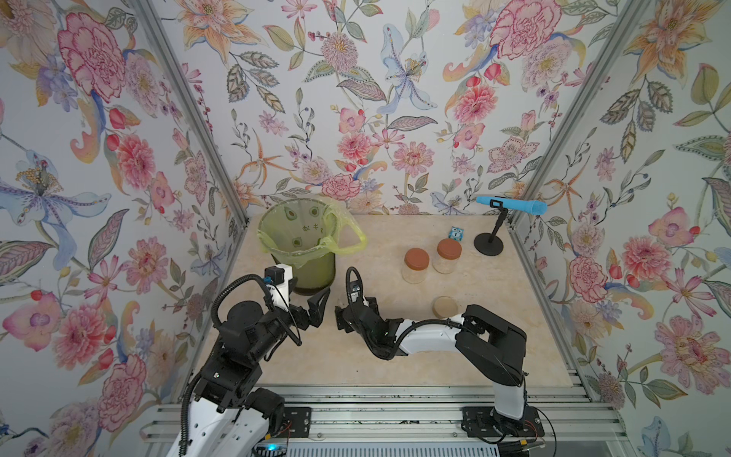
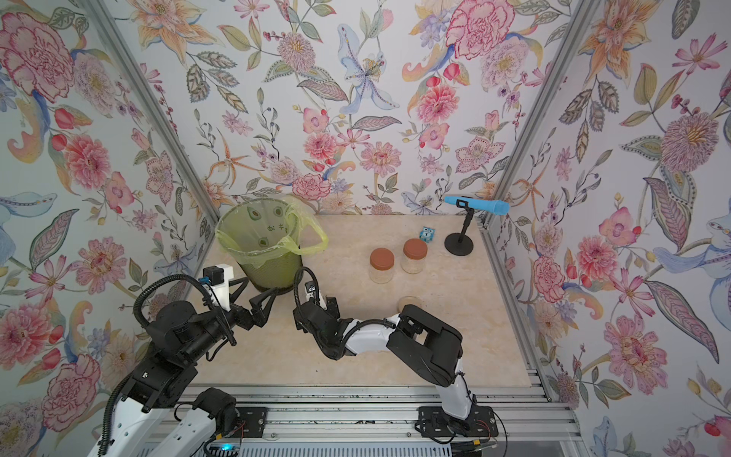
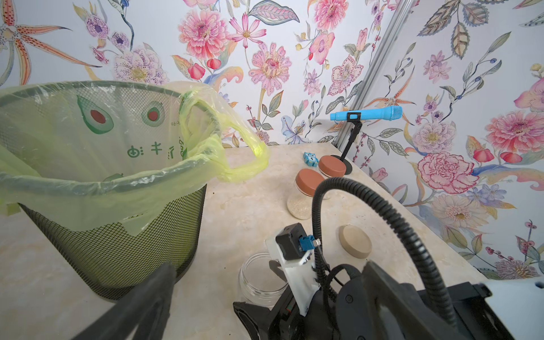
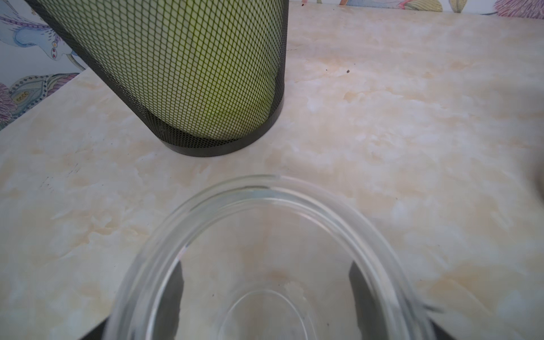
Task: Empty moldy rice from jars
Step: Place the jar at the center of the board.
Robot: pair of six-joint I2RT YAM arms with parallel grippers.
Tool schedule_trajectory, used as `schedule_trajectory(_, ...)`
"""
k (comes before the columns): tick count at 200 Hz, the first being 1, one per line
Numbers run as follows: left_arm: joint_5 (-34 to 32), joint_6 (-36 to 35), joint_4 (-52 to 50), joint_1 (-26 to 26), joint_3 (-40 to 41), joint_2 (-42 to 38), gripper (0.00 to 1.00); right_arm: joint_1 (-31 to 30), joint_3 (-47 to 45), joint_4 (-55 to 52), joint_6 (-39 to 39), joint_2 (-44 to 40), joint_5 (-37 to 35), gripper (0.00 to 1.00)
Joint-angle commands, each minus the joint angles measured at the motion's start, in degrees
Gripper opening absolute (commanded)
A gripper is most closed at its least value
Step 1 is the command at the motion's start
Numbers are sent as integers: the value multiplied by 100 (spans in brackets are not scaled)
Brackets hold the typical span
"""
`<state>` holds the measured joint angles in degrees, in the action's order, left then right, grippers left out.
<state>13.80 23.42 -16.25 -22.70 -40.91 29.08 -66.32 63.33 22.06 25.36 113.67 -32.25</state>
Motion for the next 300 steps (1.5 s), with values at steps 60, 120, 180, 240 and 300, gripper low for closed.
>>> schedule_trajectory(60,71,40,-272,-48,16,-245,100,-266,-207,1325,-10,340,-471,30)
schedule_trajectory(120,93,98,-46,-50,122,-194,100,-353,-189,1198,-226,401,-406,60)
schedule_trajectory(180,60,79,158,-52,148,-96,100,-363,-189,1035,-340,315,-106,100)
schedule_trajectory(240,17,-69,337,-50,70,95,100,-383,-232,866,-401,132,-8,100)
schedule_trajectory(300,-9,-337,513,-48,-146,389,100,-372,-218,314,-629,-241,288,100)
